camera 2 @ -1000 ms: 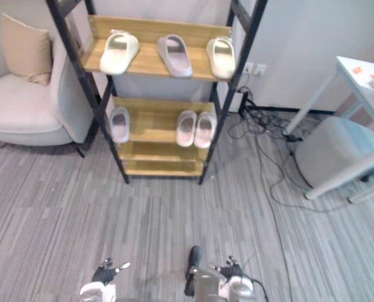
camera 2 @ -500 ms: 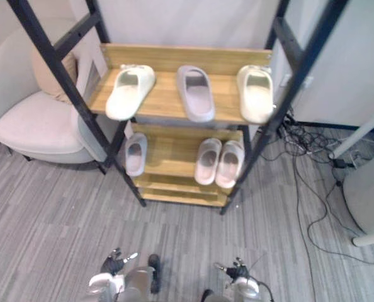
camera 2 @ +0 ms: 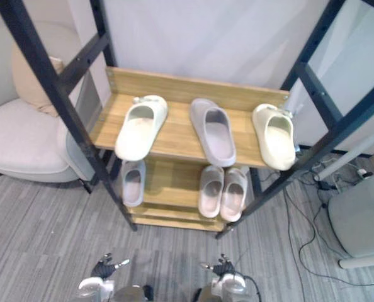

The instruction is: Organize the slippers on the shoe rack

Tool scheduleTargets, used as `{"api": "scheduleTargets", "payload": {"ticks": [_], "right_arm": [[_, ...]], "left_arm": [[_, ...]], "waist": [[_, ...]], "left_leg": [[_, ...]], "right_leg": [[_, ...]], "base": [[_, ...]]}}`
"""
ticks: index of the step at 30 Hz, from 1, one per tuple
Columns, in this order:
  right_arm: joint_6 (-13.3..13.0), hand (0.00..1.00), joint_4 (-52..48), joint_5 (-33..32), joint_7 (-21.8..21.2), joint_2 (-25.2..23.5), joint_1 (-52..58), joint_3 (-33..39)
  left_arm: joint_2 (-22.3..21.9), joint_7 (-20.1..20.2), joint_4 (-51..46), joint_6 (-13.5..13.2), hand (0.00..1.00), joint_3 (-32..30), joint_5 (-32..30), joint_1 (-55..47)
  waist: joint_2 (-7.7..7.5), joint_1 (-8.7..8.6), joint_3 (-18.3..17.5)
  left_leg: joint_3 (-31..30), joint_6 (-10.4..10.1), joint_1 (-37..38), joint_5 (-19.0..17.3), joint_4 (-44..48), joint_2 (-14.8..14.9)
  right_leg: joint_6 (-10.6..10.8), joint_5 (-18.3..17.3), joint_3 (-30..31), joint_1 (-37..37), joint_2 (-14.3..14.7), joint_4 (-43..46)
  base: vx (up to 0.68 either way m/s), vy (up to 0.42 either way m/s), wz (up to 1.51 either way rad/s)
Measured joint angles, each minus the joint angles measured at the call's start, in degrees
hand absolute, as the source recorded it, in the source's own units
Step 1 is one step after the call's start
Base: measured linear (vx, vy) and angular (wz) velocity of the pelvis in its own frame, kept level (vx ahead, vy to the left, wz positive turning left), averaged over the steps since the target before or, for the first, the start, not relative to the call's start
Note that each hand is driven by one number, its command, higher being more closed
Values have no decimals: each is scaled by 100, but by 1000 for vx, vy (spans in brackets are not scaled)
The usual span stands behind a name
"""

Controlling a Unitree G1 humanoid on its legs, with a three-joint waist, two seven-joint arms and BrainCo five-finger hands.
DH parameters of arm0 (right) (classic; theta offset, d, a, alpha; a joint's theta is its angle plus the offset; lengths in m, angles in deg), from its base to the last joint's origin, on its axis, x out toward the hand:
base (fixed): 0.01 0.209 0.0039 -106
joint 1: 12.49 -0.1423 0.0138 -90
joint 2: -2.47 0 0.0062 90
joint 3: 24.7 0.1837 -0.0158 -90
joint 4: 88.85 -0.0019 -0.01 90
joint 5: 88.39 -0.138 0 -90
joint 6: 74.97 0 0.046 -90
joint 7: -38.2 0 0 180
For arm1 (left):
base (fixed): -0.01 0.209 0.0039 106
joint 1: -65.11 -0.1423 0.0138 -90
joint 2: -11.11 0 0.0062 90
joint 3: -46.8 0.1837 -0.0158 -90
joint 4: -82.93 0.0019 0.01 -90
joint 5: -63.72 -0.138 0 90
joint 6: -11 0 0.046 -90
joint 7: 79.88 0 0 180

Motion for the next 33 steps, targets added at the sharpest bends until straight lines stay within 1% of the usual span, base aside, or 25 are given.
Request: {"api": "scheduleTargets", "payload": {"ticks": [1,2,3,5,6,7,8,9,10,11,12,13,14,15,16,18,19,20,23,24,27,30,33], "right_arm": [[-3,0,6,0,3,32,14,0],[-2,0,15,0,4,40,23,0],[1,0,25,0,7,150,71,8],[0,0,19,0,11,177,109,51],[-2,0,20,-2,12,170,147,133],[-1,0,24,-4,15,154,187,223],[-3,0,10,-10,23,141,228,222],[-3,0,-9,-15,27,152,256,219],[-3,0,-16,-16,26,175,272,219],[-3,0,-20,-17,26,187,271,221],[-3,0,-38,-19,37,217,271,230],[-10,0,-57,-20,56,235,278,245],[-11,0,-59,-20,58,231,286,245],[-15,0,-62,-21,67,217,322,239],[-6,0,-43,-23,57,191,392,234],[4,0,-8,-19,58,178,452,237],[3,0,-12,-13,49,181,446,246],[2,0,-12,-13,44,195,444,289],[3,0,-10,-5,10,213,450,350],[4,0,-10,-5,6,215,450,351],[4,0,-7,-5,4,223,449,348],[2,0,-3,-7,4,236,453,338],[-3,0,-10,-12,6,241,464,324]], "left_arm": [[-63,5,30,-6,0,4,-12,-8],[-98,10,40,-5,0,2,-30,-15],[-244,43,46,-8,0,7,-51,-17],[-243,100,65,-8,0,12,-118,-1],[-238,110,74,-9,0,-1,-142,1],[-235,107,32,-16,0,-21,-170,20],[-235,117,-1,-22,0,-70,-210,48],[-241,115,-11,-22,0,-142,-214,63],[-300,109,18,-23,0,-173,-215,51],[-309,107,23,-23,0,-173,-213,54],[-323,106,23,-19,0,-170,-214,55],[-334,110,21,-21,0,-179,-201,52],[-328,104,22,-20,0,-175,-203,49],[-292,101,47,-12,0,-165,-210,37],[-249,100,116,-21,0,-169,-178,44],[-202,98,118,-22,0,-168,-160,71],[-210,101,147,-6,0,-166,-158,73],[-203,101,177,-6,0,-161,-159,63],[-153,106,254,-9,0,-95,-162,61],[-141,105,253,-10,0,-52,-161,63],[-129,107,253,-14,0,10,-161,63],[-151,106,259,-13,0,13,-164,41],[-175,102,257,-14,0,14,-164,13]], "waist": [[80,-4,-33],[113,-12,-53],[222,-19,-98],[252,-32,-95],[240,-30,-92],[210,1,-63],[178,41,-44],[186,51,-36],[280,67,-47],[314,63,-57],[374,52,-60],[400,69,-50],[406,72,-65],[343,40,-103],[186,16,-159],[214,45,-147],[177,34,-169],[220,24,-152],[271,4,-179],[269,-3,-182],[279,-1,-187],[314,1,-216],[336,-13,-239]], "left_leg": [[-26,-4,0,1,14,37],[-48,-16,2,-7,9,53],[-77,-87,-16,-50,9,138],[-220,-214,-42,-150,132,249],[-250,-315,-168,-306,488,358],[-259,-457,-435,-457,1163,477],[-239,-491,-685,-481,1798,571],[-193,-483,-1010,-484,2453,685],[-202,-342,-1109,-741,2641,851],[-224,-312,-1118,-778,2564,868],[-313,-274,-1122,-807,2239,875],[-644,-436,-1053,-659,1671,725],[-643,-420,-999,-649,1585,674],[-585,-377,-854,-535,1264,502],[-484,-341,-805,-454,1300,379],[-507,-340,-771,-454,1344,292],[-501,-337,-671,-454,1304,242],[-486,-335,-493,-454,1205,180],[-480,-317,-289,-443,958,102],[-474,-270,-266,-415,885,90],[-427,-227,-142,-387,646,82],[-363,-224,-94,-381,547,105],[-341,-225,4,-300,372,104]], "right_leg": [[-19,10,-40,52,51,-65],[-21,8,-54,84,69,-128],[-35,21,-118,197,190,-393],[-68,50,-232,405,329,-647],[-61,17,-257,534,416,-772],[-47,-51,-298,645,479,-889],[-88,-75,-303,730,505,-940],[-121,-99,-261,797,533,-931],[-89,-144,-129,866,612,-927],[-85,-145,-95,869,625,-926],[-64,-140,24,867,632,-924],[22,-120,259,852,577,-909],[55,-106,291,847,566,-912],[132,-47,408,847,467,-971],[176,105,498,857,390,-1109],[216,132,587,929,324,-1157],[224,131,639,980,272,-1141],[230,127,738,1048,224,-1107],[282,89,788,1033,165,-1021],[283,89,804,1029,161,-1021],[284,88,858,1019,189,-1045],[288,114,930,1020,231,-1135],[270,164,1001,1028,257,-1214]], "base": [[200,-139,9],[131,-93,8],[120,-105,10],[87,-111,25],[54,-110,34],[10,-74,23],[5,-41,4],[42,29,-24],[64,66,-30],[64,108,-44],[50,166,-64],[55,195,-65],[67,194,-52],[144,159,-14],[134,141,-10],[136,143,-19],[143,136,-30],[98,102,-24],[52,81,-17],[40,26,-7],[-15,-11,-10],[-49,-32,-15],[-52,-36,-10]]}}
